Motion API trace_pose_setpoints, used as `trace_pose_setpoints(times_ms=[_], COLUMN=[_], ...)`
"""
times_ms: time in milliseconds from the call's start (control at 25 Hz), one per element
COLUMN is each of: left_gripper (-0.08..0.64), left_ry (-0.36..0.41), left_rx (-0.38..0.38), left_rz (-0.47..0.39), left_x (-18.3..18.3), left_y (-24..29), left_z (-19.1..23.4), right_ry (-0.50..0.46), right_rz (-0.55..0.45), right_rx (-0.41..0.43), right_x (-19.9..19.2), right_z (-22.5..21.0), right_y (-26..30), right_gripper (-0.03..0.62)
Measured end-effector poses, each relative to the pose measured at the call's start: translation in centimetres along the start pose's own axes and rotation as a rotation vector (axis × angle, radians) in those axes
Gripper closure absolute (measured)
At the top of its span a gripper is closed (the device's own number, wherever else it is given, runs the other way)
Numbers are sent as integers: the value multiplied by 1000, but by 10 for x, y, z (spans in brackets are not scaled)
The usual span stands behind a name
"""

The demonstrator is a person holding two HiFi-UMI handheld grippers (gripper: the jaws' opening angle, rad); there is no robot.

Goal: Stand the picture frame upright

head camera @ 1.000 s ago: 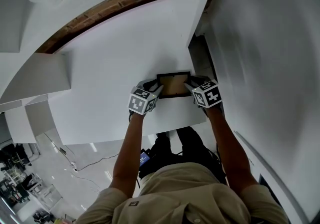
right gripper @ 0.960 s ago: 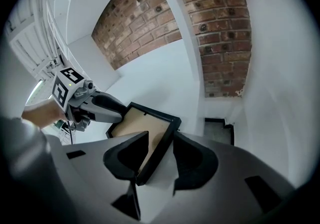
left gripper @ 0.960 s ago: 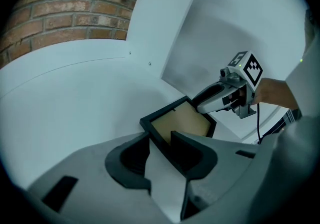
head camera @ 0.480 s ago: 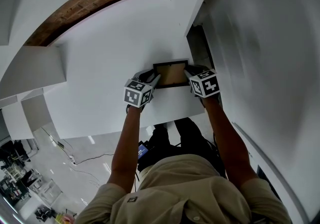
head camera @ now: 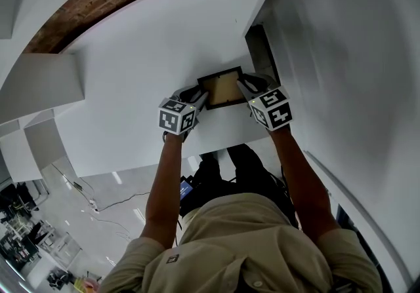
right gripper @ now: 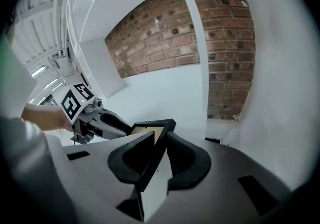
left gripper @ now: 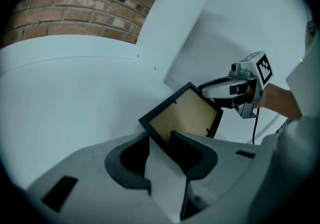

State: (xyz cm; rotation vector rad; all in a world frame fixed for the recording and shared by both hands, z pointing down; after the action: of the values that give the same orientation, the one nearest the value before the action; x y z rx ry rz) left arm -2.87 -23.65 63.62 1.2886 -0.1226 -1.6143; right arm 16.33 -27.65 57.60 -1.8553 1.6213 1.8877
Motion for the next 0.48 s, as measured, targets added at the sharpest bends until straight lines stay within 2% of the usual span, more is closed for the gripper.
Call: trace_pose_setpoints(times_ms=[360,480], left_gripper=[443,443], left_ry=[-64,-62], left_rx=[-13,-16], left_rz=[-13,-12], left_x=[-10,-12], left_y=[-17,-23], left_z=[7,8], right_ry=[-107,-126], right_rz=[-32,-54], right_rx=[40,63], right_x=[30,41], right_z=[43,61], right_y=[-6,-7], right_gripper=[517,517])
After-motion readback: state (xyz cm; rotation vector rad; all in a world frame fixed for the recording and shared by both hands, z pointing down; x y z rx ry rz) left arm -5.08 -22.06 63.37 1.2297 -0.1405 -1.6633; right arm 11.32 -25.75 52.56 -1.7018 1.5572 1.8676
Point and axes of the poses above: the fingertips, and each gripper's own axes: y forward along the fingers, z to its left, x out of its top, the point moved 7 cm from there along -y, backward along the fingers, and after that the axes turned 7 degrees about -z, right-handed, at the moved point
